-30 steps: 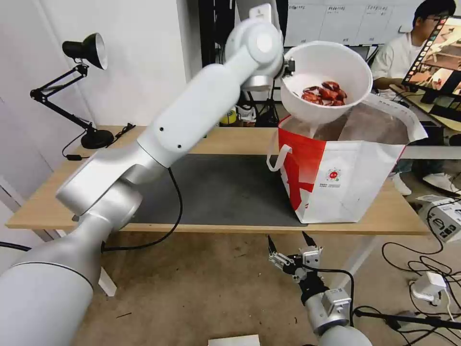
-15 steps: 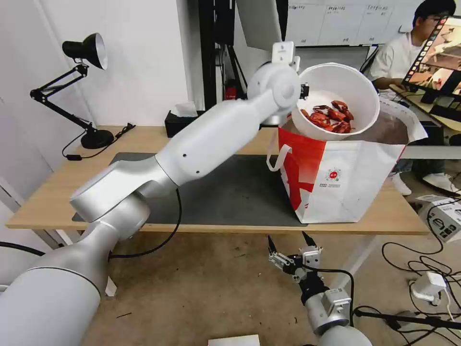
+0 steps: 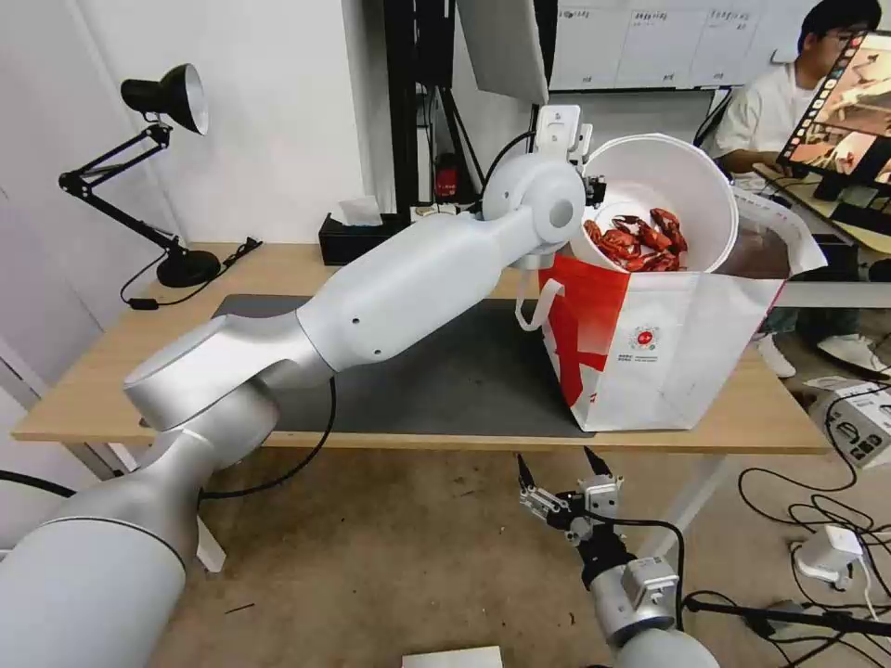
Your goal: Pick up the trash from the table and place it into the takeout bag.
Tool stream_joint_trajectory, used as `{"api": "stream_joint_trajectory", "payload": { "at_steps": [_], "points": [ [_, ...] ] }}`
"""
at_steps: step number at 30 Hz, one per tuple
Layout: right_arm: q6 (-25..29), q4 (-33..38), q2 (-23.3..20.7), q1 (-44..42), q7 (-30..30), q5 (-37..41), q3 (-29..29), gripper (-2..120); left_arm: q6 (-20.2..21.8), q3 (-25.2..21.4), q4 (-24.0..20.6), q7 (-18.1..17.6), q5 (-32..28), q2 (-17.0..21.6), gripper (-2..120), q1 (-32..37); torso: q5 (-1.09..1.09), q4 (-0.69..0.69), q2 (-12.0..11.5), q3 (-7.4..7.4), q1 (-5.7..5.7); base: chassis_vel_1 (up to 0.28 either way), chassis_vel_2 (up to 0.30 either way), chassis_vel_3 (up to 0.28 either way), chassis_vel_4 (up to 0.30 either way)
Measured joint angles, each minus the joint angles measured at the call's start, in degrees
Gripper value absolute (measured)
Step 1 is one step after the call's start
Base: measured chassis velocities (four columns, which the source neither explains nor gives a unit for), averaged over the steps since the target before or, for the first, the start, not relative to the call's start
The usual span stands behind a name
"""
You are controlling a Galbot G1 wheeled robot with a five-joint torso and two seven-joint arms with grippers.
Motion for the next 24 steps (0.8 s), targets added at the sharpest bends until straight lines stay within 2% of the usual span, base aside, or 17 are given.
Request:
{"api": "stream_joint_trajectory", "payload": {
  "at_steps": [6, 24],
  "points": [
    [0.00, 0.00, 0.00, 0.00, 0.00, 0.00, 0.00, 100, 1.76, 0.50, -1.48, 1.78, -1.10, 1.41, 0, 0.02, 0.00, 0.01, 0.00, 0.00, 0.00, 0.000, 0.000, 0.000, 0.000],
    [0.00, 0.00, 0.00, 0.00, 0.00, 0.00, 0.00, 100, 5.13, 1.94, -3.59, 2.89, -2.72, 2.60, 0, 0.12, 0.00, 0.00, 0.00, 0.00, 0.00, 0.000, 0.000, 0.000, 0.000]
  ]
}}
